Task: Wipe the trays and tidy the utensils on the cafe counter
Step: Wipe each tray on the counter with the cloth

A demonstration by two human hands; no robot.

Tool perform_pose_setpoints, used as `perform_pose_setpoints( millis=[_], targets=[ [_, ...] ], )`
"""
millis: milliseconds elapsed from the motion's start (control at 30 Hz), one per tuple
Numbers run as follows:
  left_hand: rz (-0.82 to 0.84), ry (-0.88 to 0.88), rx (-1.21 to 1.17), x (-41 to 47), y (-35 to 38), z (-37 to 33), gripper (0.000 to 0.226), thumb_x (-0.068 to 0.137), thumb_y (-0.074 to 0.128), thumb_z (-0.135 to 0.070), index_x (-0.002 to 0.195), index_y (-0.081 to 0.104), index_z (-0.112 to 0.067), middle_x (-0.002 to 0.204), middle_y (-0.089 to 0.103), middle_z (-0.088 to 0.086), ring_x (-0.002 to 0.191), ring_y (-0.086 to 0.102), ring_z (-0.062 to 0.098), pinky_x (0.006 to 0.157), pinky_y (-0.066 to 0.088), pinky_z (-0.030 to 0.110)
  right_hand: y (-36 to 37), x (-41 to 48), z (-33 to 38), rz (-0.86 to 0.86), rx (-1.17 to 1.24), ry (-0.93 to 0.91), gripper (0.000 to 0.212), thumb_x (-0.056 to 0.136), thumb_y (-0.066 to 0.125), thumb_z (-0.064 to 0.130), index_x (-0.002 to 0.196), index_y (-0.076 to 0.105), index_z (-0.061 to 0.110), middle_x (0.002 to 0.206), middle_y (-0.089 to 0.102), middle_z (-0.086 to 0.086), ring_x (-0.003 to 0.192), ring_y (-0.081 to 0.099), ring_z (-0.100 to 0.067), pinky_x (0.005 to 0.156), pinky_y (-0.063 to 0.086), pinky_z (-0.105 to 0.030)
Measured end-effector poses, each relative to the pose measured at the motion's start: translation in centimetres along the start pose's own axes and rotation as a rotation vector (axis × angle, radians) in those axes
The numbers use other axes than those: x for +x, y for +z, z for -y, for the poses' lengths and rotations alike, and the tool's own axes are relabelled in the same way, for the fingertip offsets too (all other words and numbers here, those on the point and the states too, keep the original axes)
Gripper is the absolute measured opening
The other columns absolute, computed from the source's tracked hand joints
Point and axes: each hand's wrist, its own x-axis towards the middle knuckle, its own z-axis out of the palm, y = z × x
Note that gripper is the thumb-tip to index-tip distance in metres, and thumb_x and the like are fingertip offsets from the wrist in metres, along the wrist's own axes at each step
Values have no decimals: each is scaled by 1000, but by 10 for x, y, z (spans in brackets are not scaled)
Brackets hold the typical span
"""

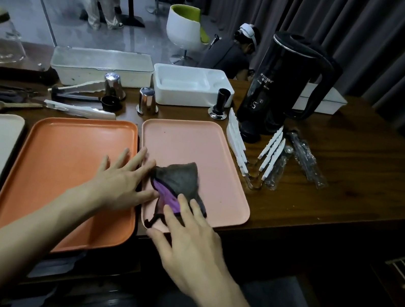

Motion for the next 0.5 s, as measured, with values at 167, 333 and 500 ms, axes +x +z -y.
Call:
perform_pose_setpoints(
  millis=[167,333,500],
  targets=[
    [23,-7,-18,2,-2,2,86,95,37,-73,162,-5,-38,167,-26,-7,155,-19,29,123,-2,60,-20,0,-51,-19,-20,143,72,97,23,72,156,30,31,169,9,-1,155,9,-22,116,31,-44],
    [24,6,-38,1,-3,3,87,95,39,-71,162,-5,-37,167,-26,-4,155,-20,28,123,-3,61,-24,20,-67,-9,-75,126,58,104,22,56,156,31,31,168,12,-8,154,10,-30,119,25,-44],
    [28,13,-70,-1,-5,2,87,96,42,-69,162,-4,-36,167,-26,-5,155,-21,28,123,-3,62,-31,75,-67,-33,-43,116,60,105,19,53,158,27,27,168,7,-10,154,7,-33,122,16,-49]
  ],
)
